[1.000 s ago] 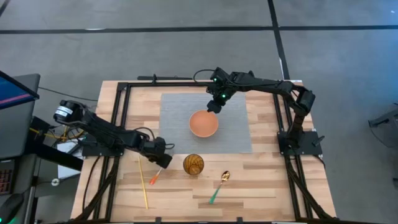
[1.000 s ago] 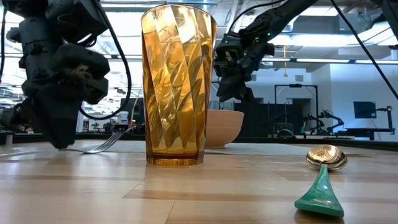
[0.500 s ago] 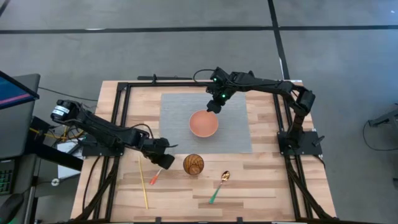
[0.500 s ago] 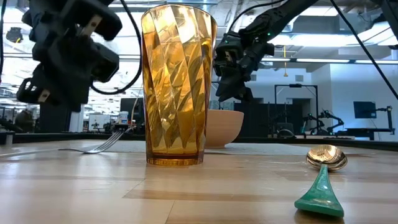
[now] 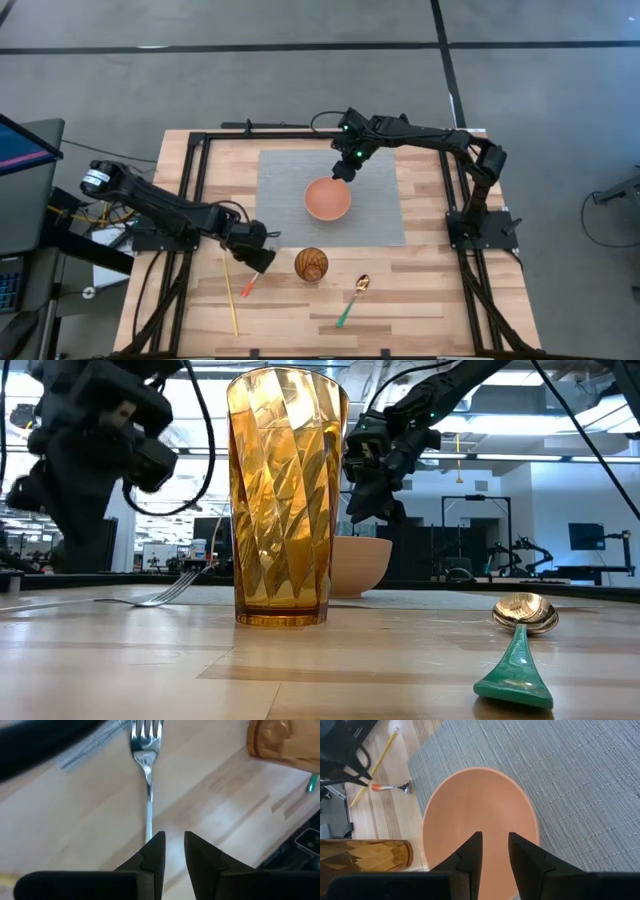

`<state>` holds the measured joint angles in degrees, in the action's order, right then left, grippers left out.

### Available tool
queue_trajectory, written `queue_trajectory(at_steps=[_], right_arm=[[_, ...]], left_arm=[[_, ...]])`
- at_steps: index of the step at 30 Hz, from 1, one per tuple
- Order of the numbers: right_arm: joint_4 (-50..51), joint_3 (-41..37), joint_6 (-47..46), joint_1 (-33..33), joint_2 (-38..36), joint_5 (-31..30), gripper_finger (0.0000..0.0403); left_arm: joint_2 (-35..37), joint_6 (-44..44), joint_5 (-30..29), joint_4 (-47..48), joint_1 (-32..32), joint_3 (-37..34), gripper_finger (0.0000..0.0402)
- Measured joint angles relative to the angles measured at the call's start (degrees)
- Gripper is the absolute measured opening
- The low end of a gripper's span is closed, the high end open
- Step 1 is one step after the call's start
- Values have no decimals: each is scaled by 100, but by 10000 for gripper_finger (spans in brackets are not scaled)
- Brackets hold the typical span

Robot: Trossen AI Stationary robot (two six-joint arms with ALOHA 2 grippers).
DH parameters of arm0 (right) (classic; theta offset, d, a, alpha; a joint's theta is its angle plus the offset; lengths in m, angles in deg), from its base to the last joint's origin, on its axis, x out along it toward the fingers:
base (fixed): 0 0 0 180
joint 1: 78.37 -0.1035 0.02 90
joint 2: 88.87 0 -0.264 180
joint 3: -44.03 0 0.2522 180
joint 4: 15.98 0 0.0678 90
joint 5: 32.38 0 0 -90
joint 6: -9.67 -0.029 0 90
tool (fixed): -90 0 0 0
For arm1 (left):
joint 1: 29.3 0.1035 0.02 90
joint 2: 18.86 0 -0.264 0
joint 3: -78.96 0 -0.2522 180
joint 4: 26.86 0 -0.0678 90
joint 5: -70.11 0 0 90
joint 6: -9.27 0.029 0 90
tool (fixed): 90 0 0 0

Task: Pick & Place Utensil
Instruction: Put the orange fork into the light orange bowl

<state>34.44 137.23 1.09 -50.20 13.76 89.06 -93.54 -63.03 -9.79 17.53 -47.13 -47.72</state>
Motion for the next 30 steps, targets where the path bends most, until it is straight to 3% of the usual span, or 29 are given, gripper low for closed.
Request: queue_trajectory(at_steps=[7, 15, 26, 30], right_arm=[[-46, 0, 11, 0, 0, 0, 88], [-136, 0, 13, 0, 0, -17, 88], [-161, 0, 11, 0, 0, -20, 88], [-166, 0, 9, 0, 0, -20, 88]], left_arm=[[-248, 160, -430, 156, -79, 621, 72], [-902, 772, -1185, 200, -328, 549, 72], [-1309, 845, -1253, 162, -540, 540, 72], [-1311, 452, -1270, 57, -658, 417, 72]])
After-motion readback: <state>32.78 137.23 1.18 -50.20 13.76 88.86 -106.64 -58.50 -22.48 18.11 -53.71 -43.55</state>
